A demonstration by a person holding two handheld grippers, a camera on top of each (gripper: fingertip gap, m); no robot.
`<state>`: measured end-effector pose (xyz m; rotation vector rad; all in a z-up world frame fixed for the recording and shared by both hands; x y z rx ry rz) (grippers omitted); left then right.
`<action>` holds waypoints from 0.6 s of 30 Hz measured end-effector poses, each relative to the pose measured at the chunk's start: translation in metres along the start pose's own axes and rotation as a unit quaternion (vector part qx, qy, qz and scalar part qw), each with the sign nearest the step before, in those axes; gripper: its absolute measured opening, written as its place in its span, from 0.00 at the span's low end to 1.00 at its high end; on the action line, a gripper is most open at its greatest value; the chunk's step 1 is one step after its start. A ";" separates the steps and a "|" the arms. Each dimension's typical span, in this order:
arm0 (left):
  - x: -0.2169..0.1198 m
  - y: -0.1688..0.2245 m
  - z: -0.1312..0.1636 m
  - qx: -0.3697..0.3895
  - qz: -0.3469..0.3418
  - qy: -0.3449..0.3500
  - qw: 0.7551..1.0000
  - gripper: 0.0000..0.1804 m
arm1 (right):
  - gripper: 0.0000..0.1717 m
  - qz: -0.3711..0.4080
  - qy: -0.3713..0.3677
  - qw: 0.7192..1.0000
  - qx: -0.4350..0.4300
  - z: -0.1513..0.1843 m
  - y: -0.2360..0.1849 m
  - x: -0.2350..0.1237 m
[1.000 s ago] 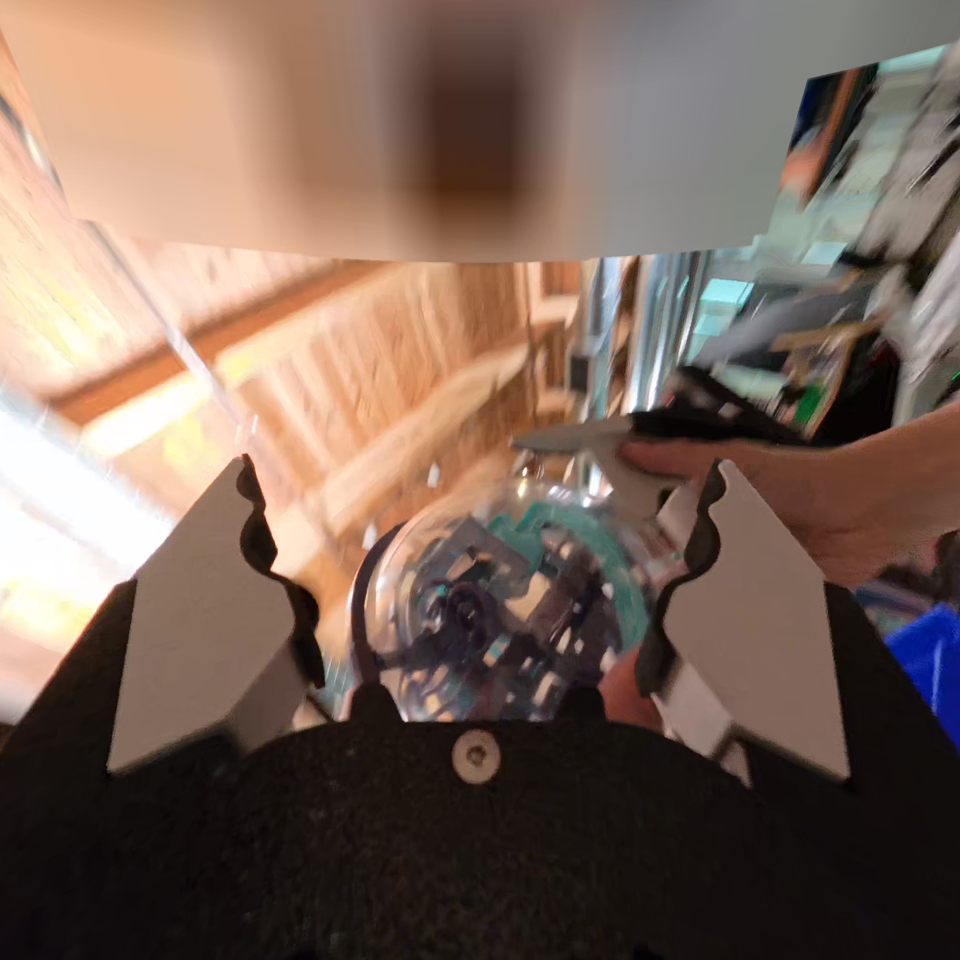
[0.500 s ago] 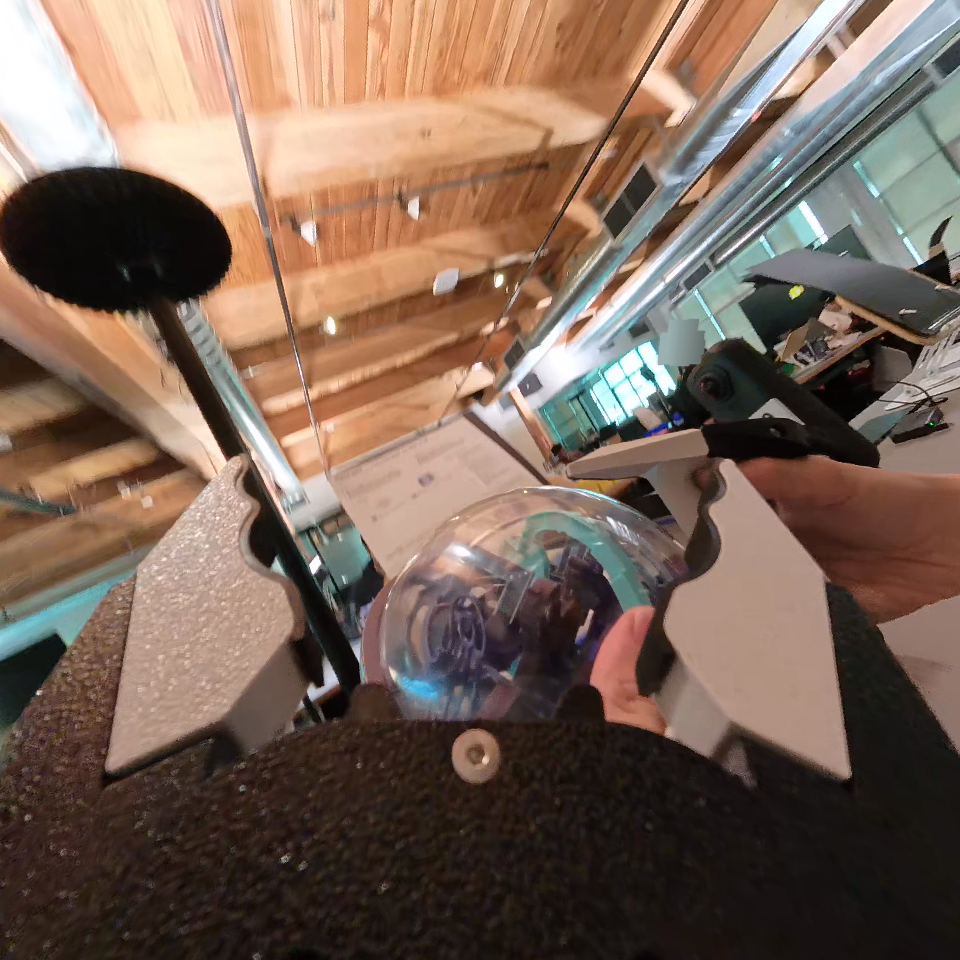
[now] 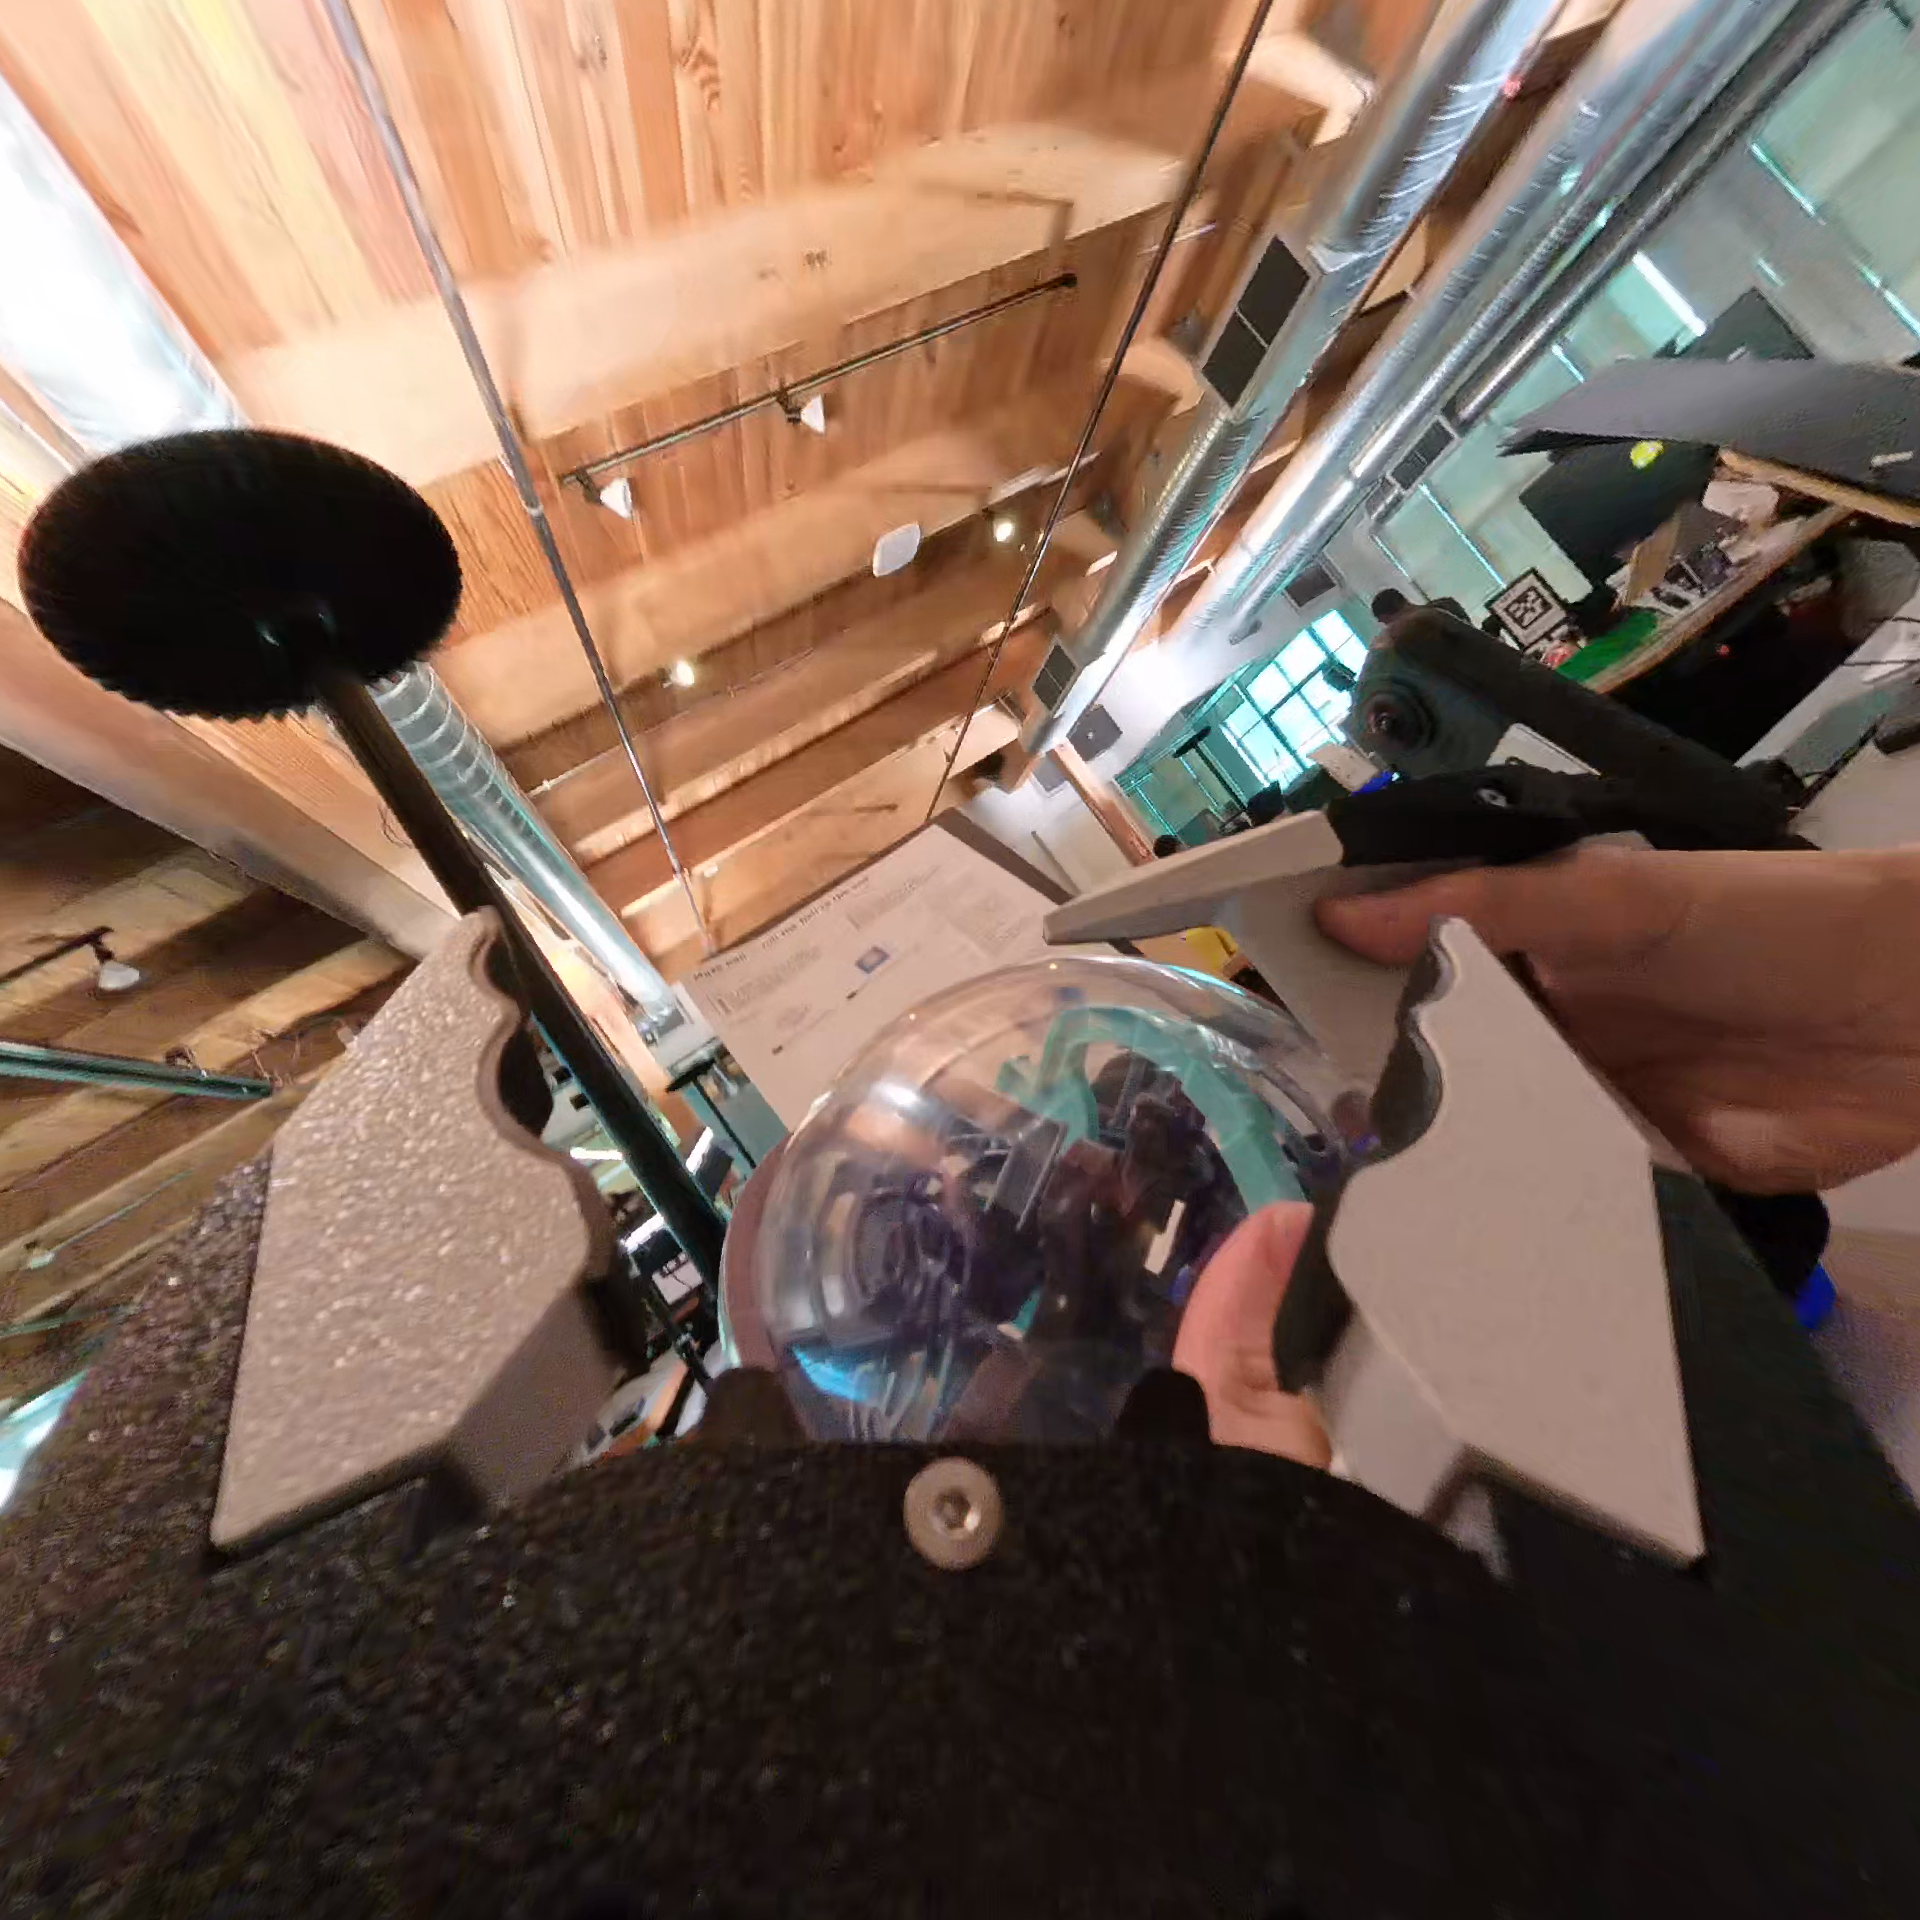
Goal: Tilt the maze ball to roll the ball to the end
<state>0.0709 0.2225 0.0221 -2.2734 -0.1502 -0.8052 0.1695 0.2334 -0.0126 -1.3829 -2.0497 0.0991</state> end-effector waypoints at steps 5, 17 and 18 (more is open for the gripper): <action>0.000 0.002 -0.004 0.005 -0.003 0.037 0.999 0.86 | 0.61 -0.029 0.019 0.998 -0.059 -0.024 -0.014 -0.003; -0.011 0.013 -0.054 0.107 -0.004 0.169 0.980 0.86 | 0.56 -0.147 0.117 0.972 -0.142 -0.053 -0.067 -0.018; -0.015 0.017 -0.068 0.137 -0.001 0.199 0.970 0.86 | 0.56 -0.182 0.144 0.958 -0.167 -0.059 -0.084 -0.023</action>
Point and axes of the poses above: each gripper's, where its closed fingertips meet, x out along the fingers, z out of its underside, y = z × x across the jaws, the point moved 3 cm from there along -x, back along the fingers, and after that the axes turned 8 degrees about y, right-handed, at the moved point
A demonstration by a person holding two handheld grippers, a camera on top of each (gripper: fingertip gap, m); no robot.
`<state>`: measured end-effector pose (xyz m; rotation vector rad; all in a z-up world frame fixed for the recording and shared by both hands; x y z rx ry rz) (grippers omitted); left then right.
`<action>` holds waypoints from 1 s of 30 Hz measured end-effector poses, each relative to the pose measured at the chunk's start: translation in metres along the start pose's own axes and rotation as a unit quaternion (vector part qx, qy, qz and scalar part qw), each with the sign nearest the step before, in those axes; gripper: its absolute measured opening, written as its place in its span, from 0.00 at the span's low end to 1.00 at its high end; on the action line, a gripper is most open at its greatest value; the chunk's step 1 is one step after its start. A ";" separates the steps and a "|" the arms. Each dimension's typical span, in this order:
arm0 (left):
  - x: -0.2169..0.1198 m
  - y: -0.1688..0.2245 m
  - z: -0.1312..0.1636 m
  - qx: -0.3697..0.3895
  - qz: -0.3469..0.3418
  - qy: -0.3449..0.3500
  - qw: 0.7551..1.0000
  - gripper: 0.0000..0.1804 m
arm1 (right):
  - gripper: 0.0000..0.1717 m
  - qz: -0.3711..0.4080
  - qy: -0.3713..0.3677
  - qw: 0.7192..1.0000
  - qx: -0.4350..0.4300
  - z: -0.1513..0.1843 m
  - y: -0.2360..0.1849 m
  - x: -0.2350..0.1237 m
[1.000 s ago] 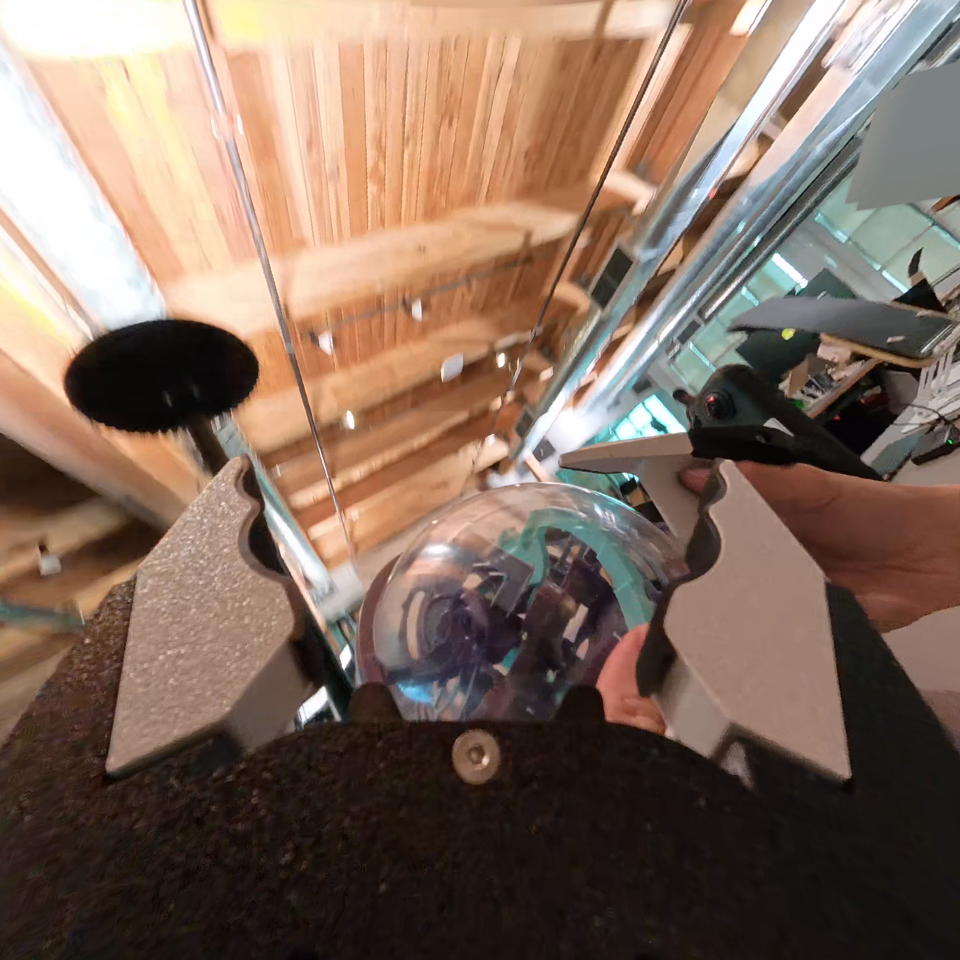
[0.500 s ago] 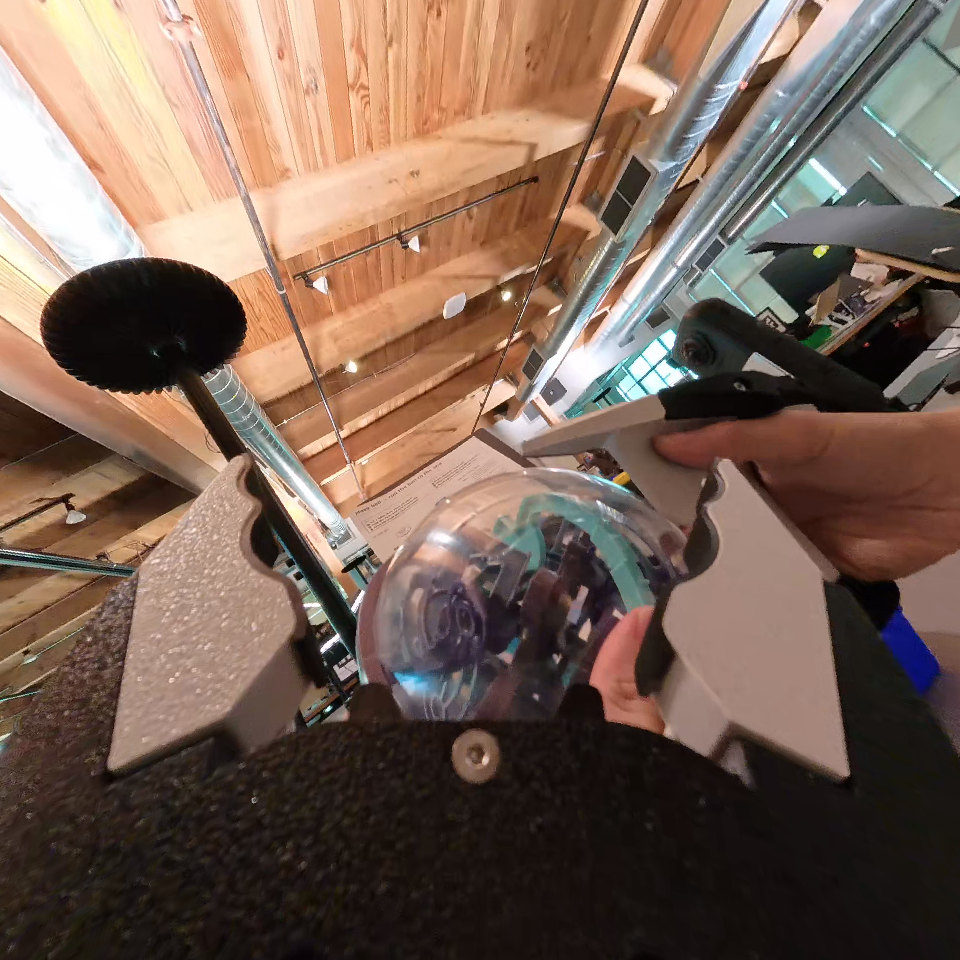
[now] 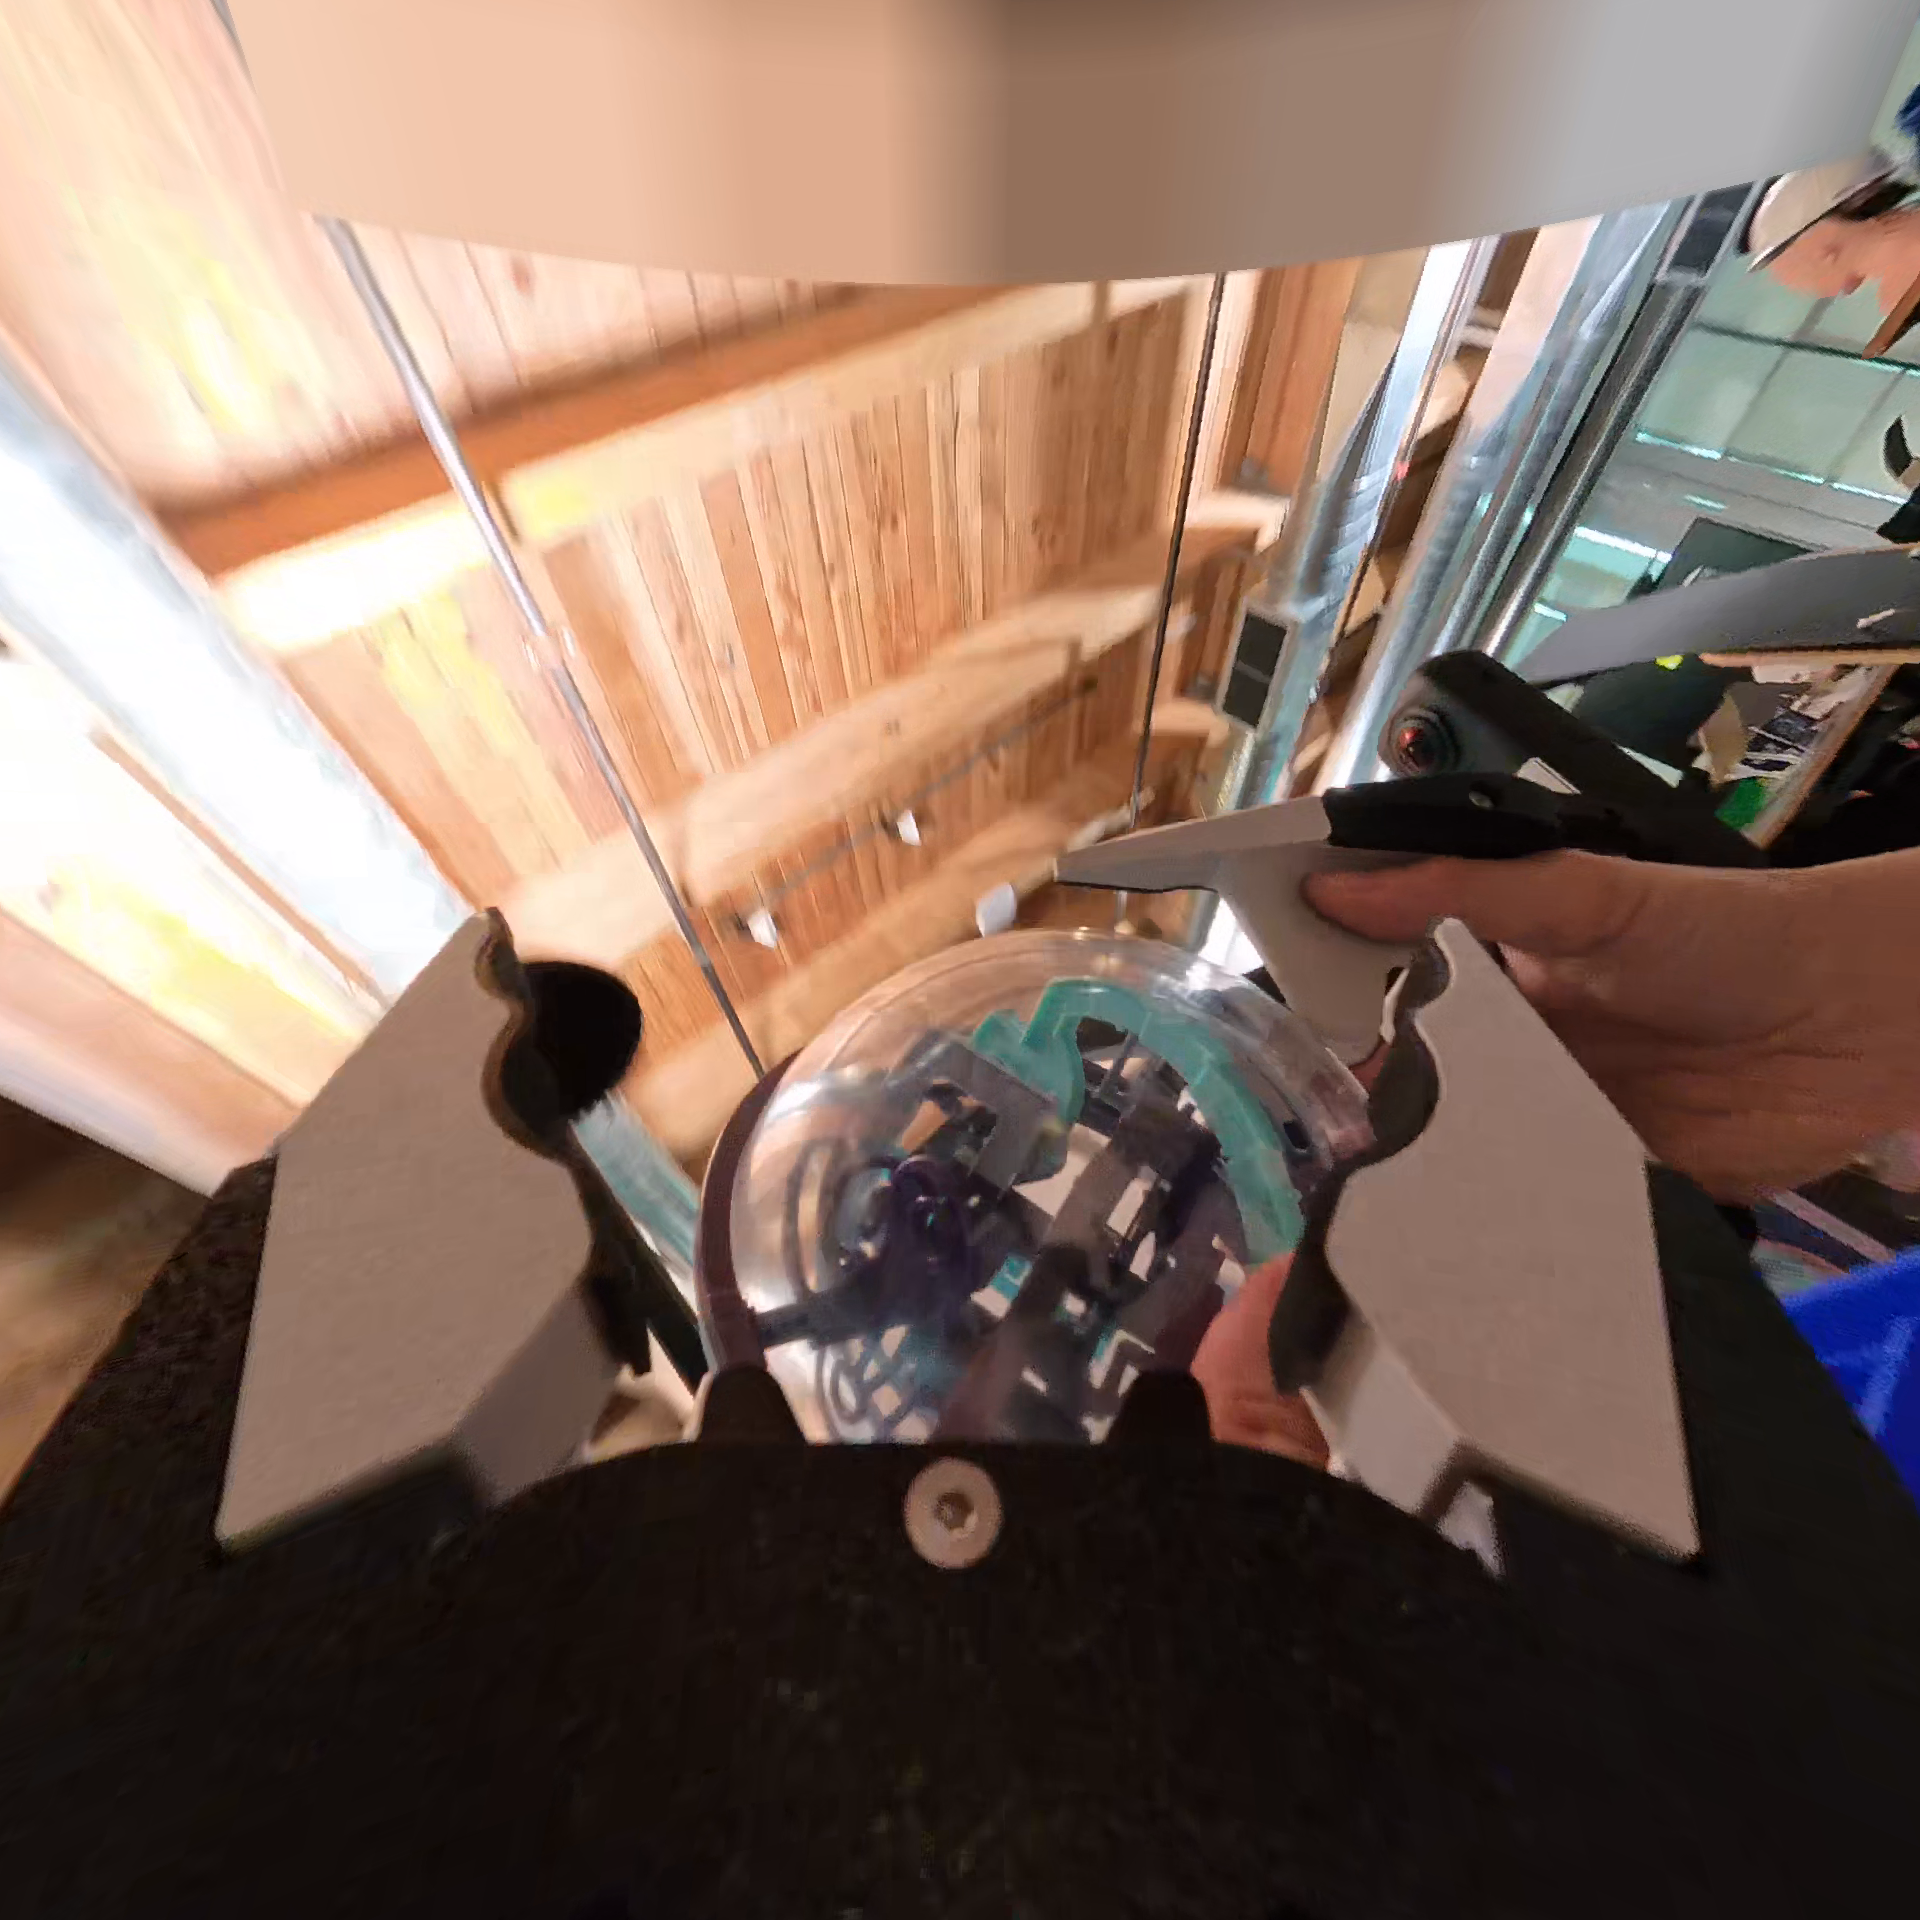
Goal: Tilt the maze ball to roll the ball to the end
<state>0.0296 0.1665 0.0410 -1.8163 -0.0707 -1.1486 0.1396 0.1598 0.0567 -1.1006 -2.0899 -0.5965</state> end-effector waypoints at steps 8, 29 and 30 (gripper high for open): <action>0.006 0.005 -0.001 0.029 0.003 -0.020 0.999 0.87 | 0.68 0.014 -0.018 1.000 -0.016 0.021 0.003 0.000; -0.004 -0.003 0.039 -0.049 -0.015 -0.102 0.993 0.87 | 0.60 0.088 -0.057 0.992 0.075 0.043 0.030 -0.005; -0.004 -0.003 0.039 -0.048 -0.015 -0.101 0.994 0.87 | 0.60 0.088 -0.057 0.992 0.074 0.042 0.030 -0.005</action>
Point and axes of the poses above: each gripper's, where its closed fingertips meet, x out along the fingers, z out of its underside, y = z × x across the jaws, the point moved 3 cm from there along -x, back along the fingers, and after that the axes turned 8 degrees about y, right-handed, at the moved point
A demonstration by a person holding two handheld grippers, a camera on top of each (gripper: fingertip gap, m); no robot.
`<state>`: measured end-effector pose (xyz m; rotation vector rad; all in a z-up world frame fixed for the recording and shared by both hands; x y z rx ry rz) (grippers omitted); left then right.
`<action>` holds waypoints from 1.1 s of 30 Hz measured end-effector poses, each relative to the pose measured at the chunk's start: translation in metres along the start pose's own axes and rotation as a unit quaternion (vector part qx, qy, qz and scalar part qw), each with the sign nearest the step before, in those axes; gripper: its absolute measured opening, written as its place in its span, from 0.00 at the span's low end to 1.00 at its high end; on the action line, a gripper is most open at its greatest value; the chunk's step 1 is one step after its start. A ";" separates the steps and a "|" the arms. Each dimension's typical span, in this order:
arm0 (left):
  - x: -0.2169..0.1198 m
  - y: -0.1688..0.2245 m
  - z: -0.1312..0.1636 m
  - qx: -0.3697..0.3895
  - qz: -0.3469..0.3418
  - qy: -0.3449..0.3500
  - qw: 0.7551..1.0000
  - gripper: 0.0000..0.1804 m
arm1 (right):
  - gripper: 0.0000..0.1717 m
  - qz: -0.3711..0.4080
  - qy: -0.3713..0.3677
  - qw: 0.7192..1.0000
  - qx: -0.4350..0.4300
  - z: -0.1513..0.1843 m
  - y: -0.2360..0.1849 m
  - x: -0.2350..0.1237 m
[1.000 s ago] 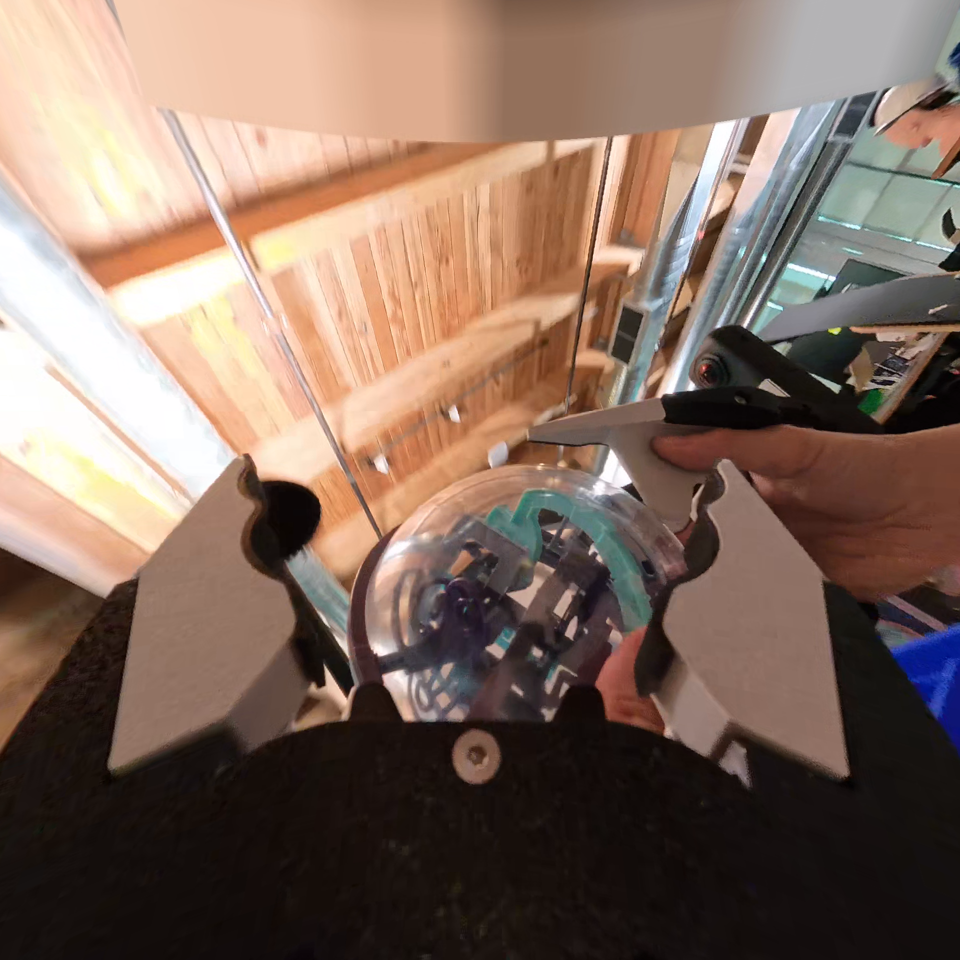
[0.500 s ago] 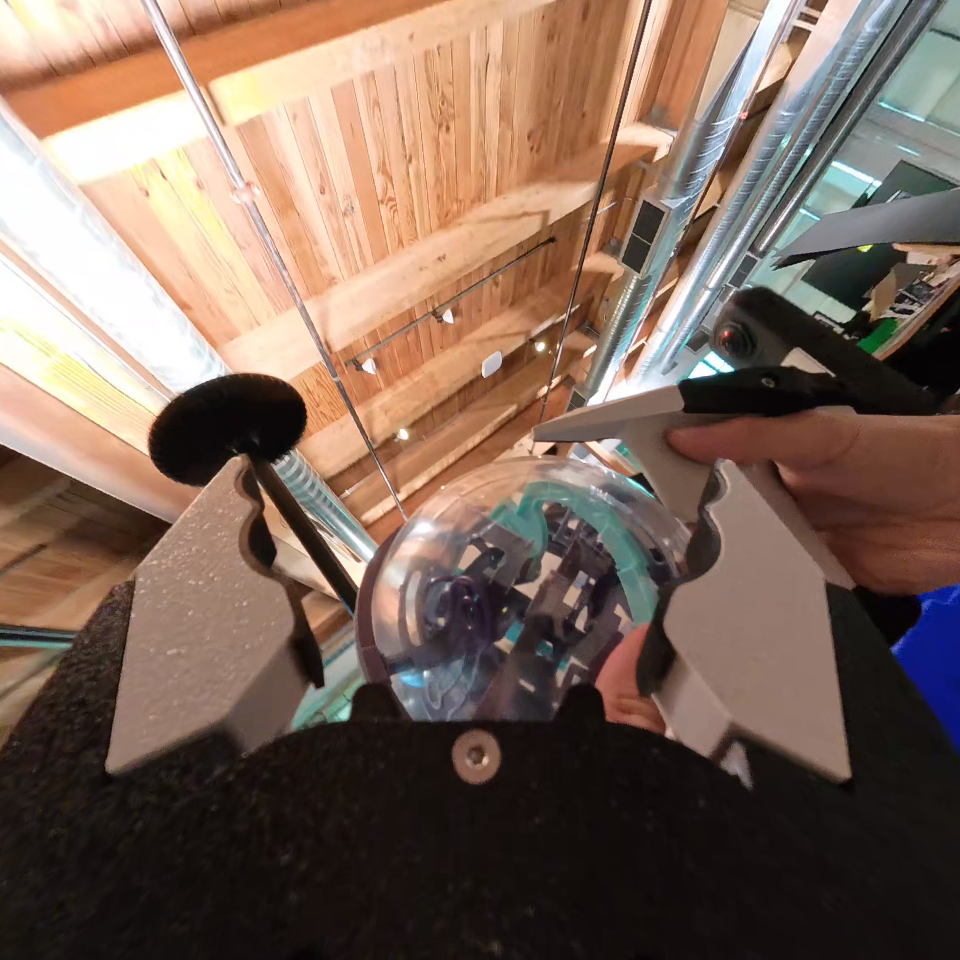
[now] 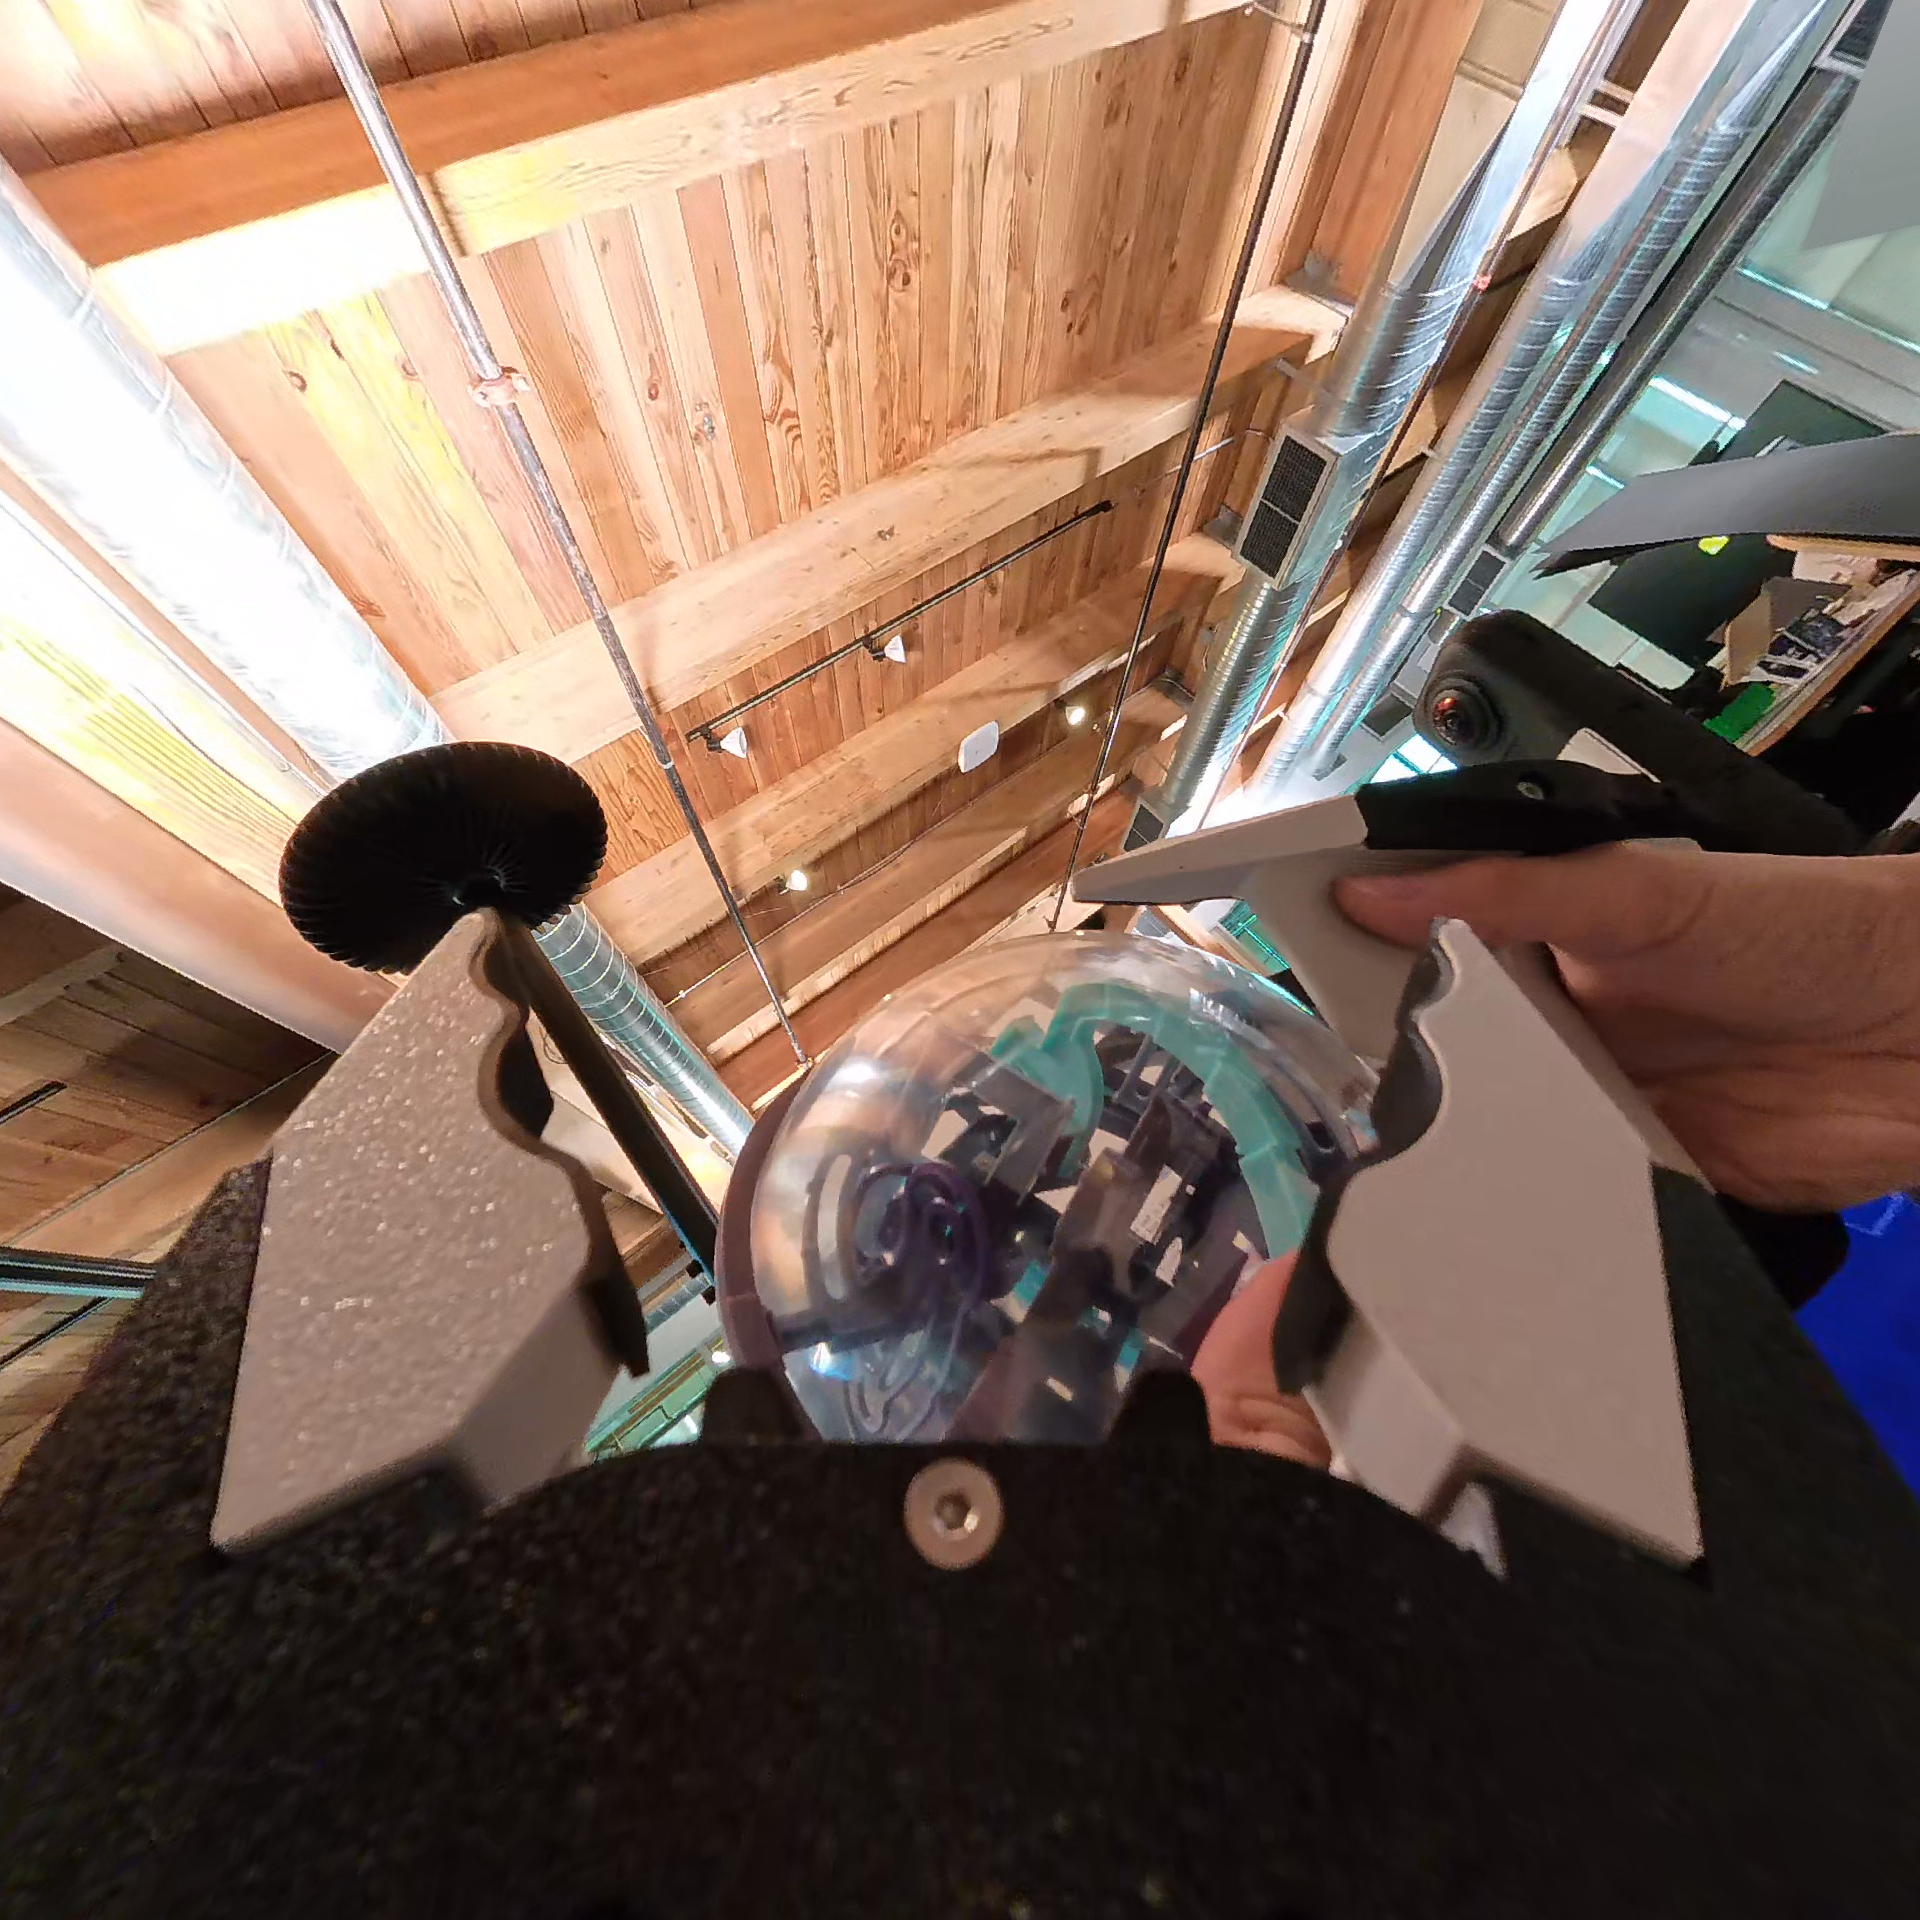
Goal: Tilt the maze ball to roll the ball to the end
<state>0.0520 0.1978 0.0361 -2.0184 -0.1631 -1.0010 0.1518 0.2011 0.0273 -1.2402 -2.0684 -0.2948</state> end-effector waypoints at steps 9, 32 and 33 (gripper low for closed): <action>-0.010 0.011 -0.072 0.132 0.018 0.173 0.976 0.87 | 0.57 -0.173 0.102 0.961 -0.189 -0.044 -0.088 -0.005; 0.002 0.009 -0.006 0.021 0.000 0.018 1.000 0.87 | 0.54 -0.046 0.021 0.997 -0.064 -0.020 -0.016 -0.004; 0.002 0.010 -0.008 0.034 0.005 0.023 0.999 0.87 | 0.54 -0.056 0.029 0.995 -0.072 -0.021 -0.020 -0.004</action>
Point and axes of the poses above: each gripper's, where its closed fingertips meet, x out along the fingers, z out of its underside, y = z × x across the jaws, the point moved 3 cm from there along -x, back along the fingers, and after that the axes turned 8 degrees about y, right-handed, at the moved point
